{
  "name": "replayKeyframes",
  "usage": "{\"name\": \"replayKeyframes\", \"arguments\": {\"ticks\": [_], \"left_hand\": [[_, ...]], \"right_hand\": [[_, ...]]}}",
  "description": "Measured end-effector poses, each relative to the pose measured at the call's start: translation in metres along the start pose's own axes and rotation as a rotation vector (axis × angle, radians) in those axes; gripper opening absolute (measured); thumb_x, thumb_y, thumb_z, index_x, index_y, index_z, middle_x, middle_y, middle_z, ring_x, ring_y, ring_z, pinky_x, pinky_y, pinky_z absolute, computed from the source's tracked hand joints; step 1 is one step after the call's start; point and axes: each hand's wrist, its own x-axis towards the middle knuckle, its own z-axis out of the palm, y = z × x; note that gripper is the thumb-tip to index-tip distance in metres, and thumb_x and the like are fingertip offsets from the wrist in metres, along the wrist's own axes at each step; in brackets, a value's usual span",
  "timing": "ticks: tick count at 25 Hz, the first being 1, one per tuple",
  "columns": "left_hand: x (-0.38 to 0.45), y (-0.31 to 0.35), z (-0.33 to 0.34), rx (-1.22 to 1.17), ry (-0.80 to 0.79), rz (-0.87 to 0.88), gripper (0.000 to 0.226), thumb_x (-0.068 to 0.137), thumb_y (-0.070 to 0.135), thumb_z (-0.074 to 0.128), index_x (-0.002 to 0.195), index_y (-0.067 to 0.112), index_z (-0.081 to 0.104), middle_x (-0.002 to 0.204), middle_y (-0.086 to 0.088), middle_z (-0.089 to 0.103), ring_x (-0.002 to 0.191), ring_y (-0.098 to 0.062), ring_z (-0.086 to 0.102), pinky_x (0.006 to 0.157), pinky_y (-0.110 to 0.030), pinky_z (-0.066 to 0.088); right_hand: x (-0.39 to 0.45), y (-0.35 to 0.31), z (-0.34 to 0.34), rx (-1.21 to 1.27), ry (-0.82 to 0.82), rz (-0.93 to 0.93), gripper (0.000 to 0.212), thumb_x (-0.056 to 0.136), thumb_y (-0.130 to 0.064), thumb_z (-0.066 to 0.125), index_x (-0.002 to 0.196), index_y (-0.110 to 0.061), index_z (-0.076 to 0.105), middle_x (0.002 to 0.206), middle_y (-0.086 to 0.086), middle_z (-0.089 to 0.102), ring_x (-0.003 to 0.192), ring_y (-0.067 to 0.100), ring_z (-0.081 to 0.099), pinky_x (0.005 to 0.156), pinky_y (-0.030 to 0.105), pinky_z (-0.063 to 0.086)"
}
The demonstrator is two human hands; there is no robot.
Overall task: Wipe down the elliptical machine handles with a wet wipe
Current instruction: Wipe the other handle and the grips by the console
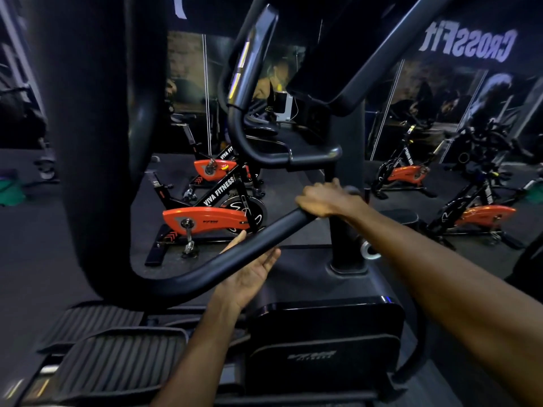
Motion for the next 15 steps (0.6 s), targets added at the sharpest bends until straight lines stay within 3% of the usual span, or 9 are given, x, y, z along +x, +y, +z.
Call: {"name": "replayKeyframes", "arguments": {"ticks": [1,2,4,5,8,10,12,15], "left_hand": [[-0.001,0.0,-0.003,0.022,0.036,0.001,0.037,0.09,0.029,0.046,0.084,0.014,0.08,0.092,-0.014,0.074,0.084,-0.03,0.072,0.083,-0.039,0.055],[-0.002,0.002,-0.007,0.036,0.066,-0.013,0.04,0.095,0.026,0.04,0.103,0.011,0.077,0.093,-0.016,0.074,0.081,-0.031,0.073,0.081,-0.039,0.056],[-0.006,0.004,-0.019,0.084,0.101,-0.07,0.046,0.103,0.019,0.03,0.145,0.007,0.044,0.097,-0.019,0.073,0.082,-0.033,0.074,0.073,-0.037,0.061],[-0.008,0.006,-0.026,0.125,0.113,-0.081,0.047,0.105,0.017,0.028,0.15,0.005,0.033,0.094,-0.018,0.074,0.079,-0.031,0.075,0.068,-0.035,0.062],[-0.026,0.023,-0.039,0.169,0.109,-0.106,0.05,0.101,0.011,0.035,0.151,0.005,0.03,0.088,-0.015,0.074,0.071,-0.026,0.075,0.061,-0.033,0.061],[-0.034,0.036,-0.05,0.131,0.084,-0.131,0.051,0.095,0.015,0.044,0.146,0.011,0.038,0.105,-0.02,0.068,0.076,-0.032,0.073,0.066,-0.04,0.06],[-0.045,0.053,-0.056,0.145,0.096,-0.159,0.037,0.096,0.019,0.043,0.133,0.015,0.048,0.125,-0.019,0.059,0.085,-0.034,0.068,0.068,-0.041,0.058],[-0.054,0.072,-0.064,0.135,0.123,-0.167,0.053,0.093,0.027,0.044,0.144,0.012,0.04,0.149,-0.013,0.045,0.111,-0.034,0.056,0.074,-0.044,0.057]], "right_hand": [[-0.006,-0.014,0.001,-0.02,-0.012,-0.043,0.043,0.095,-0.04,0.027,0.107,-0.017,0.061,0.126,0.019,0.06,0.115,0.035,0.054,0.1,0.048,0.032],[-0.01,-0.026,0.001,-0.06,-0.025,-0.059,0.043,0.093,-0.041,0.026,0.107,-0.018,0.061,0.129,0.02,0.059,0.118,0.036,0.054,0.099,0.045,0.034],[-0.019,-0.05,-0.001,-0.077,-0.06,-0.036,0.041,0.094,-0.04,0.029,0.109,-0.019,0.061,0.134,0.021,0.057,0.122,0.036,0.053,0.1,0.042,0.035],[-0.024,-0.064,-0.002,-0.087,-0.089,-0.038,0.039,0.096,-0.038,0.031,0.11,-0.018,0.062,0.135,0.02,0.057,0.123,0.035,0.052,0.099,0.04,0.035],[-0.037,-0.102,0.001,-0.112,-0.19,-0.068,0.035,0.097,-0.034,0.032,0.107,-0.018,0.063,0.121,0.012,0.062,0.119,0.03,0.055,0.096,0.039,0.036],[-0.037,-0.119,0.008,-0.069,-0.226,-0.072,0.023,0.096,-0.027,0.036,0.085,-0.019,0.056,0.103,0.007,0.061,0.105,0.027,0.058,0.093,0.037,0.039],[-0.038,-0.141,0.012,0.101,-0.332,-0.084,0.023,0.092,-0.011,0.045,0.07,-0.02,0.044,0.089,0.009,0.059,0.087,0.025,0.057,0.079,0.033,0.042],[-0.047,-0.174,0.014,0.103,-0.472,-0.07,0.032,0.094,-0.007,0.043,0.064,-0.015,0.049,0.068,0.006,0.054,0.062,0.023,0.052,0.061,0.029,0.041]]}}
